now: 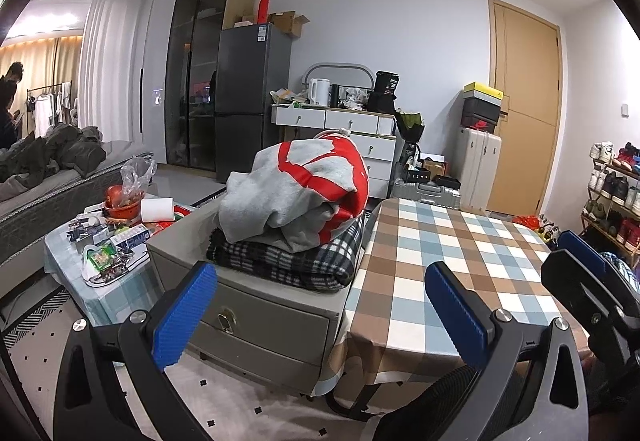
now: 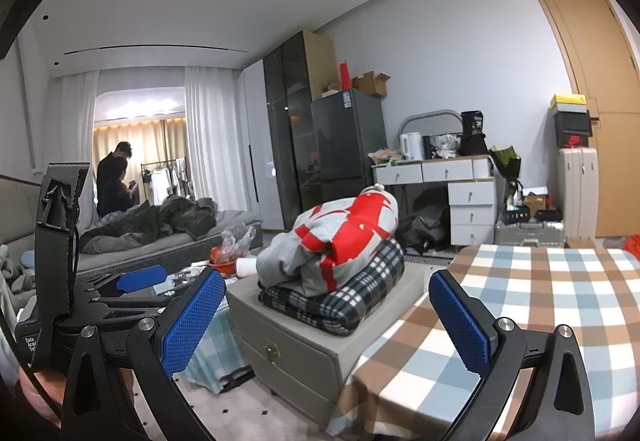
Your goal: Fold large clothes
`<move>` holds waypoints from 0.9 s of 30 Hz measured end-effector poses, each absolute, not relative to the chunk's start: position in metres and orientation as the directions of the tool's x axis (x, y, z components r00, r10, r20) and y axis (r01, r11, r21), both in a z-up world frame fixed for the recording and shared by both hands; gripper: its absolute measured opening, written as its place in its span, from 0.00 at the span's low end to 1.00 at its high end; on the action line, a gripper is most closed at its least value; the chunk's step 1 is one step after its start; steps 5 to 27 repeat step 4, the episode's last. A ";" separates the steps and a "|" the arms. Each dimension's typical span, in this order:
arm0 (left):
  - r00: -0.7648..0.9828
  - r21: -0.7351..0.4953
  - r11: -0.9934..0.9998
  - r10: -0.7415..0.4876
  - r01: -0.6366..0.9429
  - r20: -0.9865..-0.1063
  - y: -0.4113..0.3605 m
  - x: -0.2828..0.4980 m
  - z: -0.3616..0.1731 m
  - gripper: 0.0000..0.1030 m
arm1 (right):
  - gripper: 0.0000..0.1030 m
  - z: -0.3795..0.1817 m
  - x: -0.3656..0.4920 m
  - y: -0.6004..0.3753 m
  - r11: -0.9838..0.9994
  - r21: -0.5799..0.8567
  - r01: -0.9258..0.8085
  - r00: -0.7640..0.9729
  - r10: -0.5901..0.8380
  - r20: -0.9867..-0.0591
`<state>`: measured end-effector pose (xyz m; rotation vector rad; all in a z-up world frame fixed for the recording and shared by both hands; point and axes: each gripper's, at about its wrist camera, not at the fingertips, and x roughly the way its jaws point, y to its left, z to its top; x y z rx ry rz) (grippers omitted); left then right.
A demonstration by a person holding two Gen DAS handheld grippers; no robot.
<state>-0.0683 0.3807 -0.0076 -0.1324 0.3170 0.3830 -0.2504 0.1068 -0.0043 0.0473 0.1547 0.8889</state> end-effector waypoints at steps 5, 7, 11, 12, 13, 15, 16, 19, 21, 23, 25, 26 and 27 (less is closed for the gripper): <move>0.884 -0.047 0.921 0.355 -0.386 -0.306 0.376 -0.069 -0.006 0.99 | 1.00 -0.005 -0.250 0.107 0.632 0.107 -0.767 0.622 0.774 -0.114; 0.884 -0.047 0.921 0.355 -0.386 -0.306 0.376 -0.069 -0.006 0.99 | 1.00 -0.005 -0.250 0.107 0.632 0.107 -0.767 0.622 0.774 -0.114; 0.884 -0.047 0.921 0.355 -0.386 -0.306 0.376 -0.069 -0.006 0.99 | 1.00 -0.005 -0.250 0.107 0.632 0.107 -0.767 0.622 0.774 -0.114; 0.884 -0.047 0.921 0.355 -0.386 -0.306 0.376 -0.069 -0.006 0.99 | 1.00 -0.005 -0.250 0.107 0.632 0.107 -0.767 0.622 0.774 -0.114; 0.884 -0.047 0.921 0.355 -0.386 -0.306 0.376 -0.069 -0.006 0.99 | 1.00 -0.005 -0.250 0.107 0.632 0.107 -0.767 0.622 0.774 -0.114; 0.884 -0.047 0.921 0.355 -0.386 -0.306 0.376 -0.069 -0.006 0.99 | 1.00 -0.005 -0.250 0.107 0.632 0.107 -0.767 0.622 0.774 -0.114; 0.884 -0.047 0.921 0.355 -0.386 -0.306 0.376 -0.069 -0.006 0.99 | 1.00 -0.005 -0.250 0.107 0.632 0.107 -0.767 0.622 0.774 -0.114; 0.884 -0.047 0.921 0.355 -0.386 -0.306 0.376 -0.069 -0.006 0.99 | 1.00 -0.005 -0.250 0.107 0.632 0.107 -0.767 0.622 0.774 -0.114; 0.884 -0.047 0.921 0.355 -0.386 -0.306 0.376 -0.069 -0.006 0.99 | 1.00 -0.005 -0.250 0.107 0.632 0.107 -0.767 0.622 0.774 -0.114; 0.884 -0.047 0.921 0.355 -0.386 -0.306 0.376 -0.069 -0.006 0.99 | 1.00 -0.005 -0.250 0.107 0.632 0.107 -0.767 0.622 0.774 -0.114; 0.884 -0.047 0.921 0.355 -0.386 -0.306 0.376 -0.069 -0.006 0.99 | 1.00 -0.005 -0.250 0.107 0.632 0.107 -0.767 0.622 0.774 -0.114; 0.884 -0.047 0.921 0.355 -0.386 -0.306 0.376 -0.069 -0.006 0.99 | 1.00 -0.005 -0.250 0.107 0.632 0.107 -0.767 0.622 0.774 -0.114; 0.884 -0.047 0.921 0.355 -0.386 -0.306 0.376 -0.069 -0.006 0.99 | 1.00 -0.005 -0.250 0.107 0.632 0.107 -0.767 0.622 0.774 -0.114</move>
